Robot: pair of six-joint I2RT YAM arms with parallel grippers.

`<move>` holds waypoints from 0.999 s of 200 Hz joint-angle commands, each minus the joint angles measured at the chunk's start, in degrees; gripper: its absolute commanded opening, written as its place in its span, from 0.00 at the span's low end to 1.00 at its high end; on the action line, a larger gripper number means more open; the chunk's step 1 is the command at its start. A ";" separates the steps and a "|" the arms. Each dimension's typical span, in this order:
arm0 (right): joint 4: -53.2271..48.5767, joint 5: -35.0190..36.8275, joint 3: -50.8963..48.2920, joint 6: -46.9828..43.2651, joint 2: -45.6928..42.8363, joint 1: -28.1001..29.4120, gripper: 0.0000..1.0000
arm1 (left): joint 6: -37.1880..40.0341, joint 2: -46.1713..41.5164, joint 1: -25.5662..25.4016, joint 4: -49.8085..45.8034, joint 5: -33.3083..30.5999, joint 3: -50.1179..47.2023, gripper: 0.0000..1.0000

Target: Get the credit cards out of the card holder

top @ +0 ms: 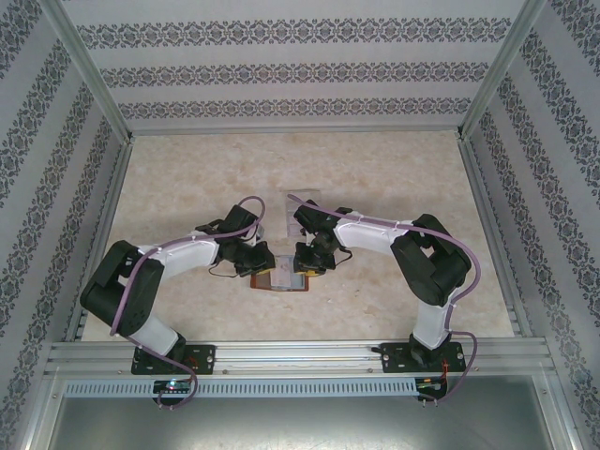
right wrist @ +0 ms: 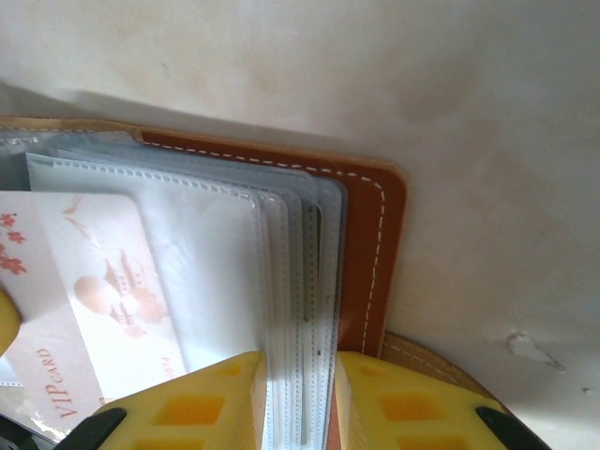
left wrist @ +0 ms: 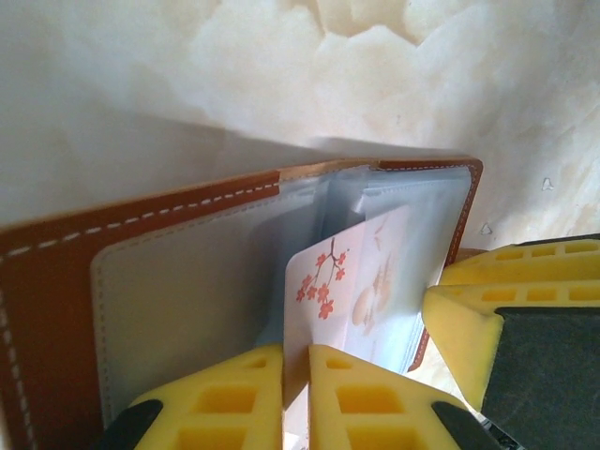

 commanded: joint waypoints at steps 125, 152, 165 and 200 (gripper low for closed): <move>-0.82 0.55 -0.17 -0.73 1.13 -0.11 0.27 | 7.04 -2.29 0.61 -16.63 -9.13 6.01 0.12; -0.97 0.51 -0.03 -0.77 1.01 -0.12 0.27 | 6.87 -2.10 0.64 -16.40 -9.57 6.42 0.12; -1.10 0.56 0.12 -0.89 1.05 -0.18 0.27 | 6.68 -1.91 0.62 -15.49 -8.44 6.41 0.12; -1.25 0.51 0.22 -0.90 1.06 -0.27 0.27 | 4.73 -0.99 0.59 -9.06 -2.38 5.02 0.14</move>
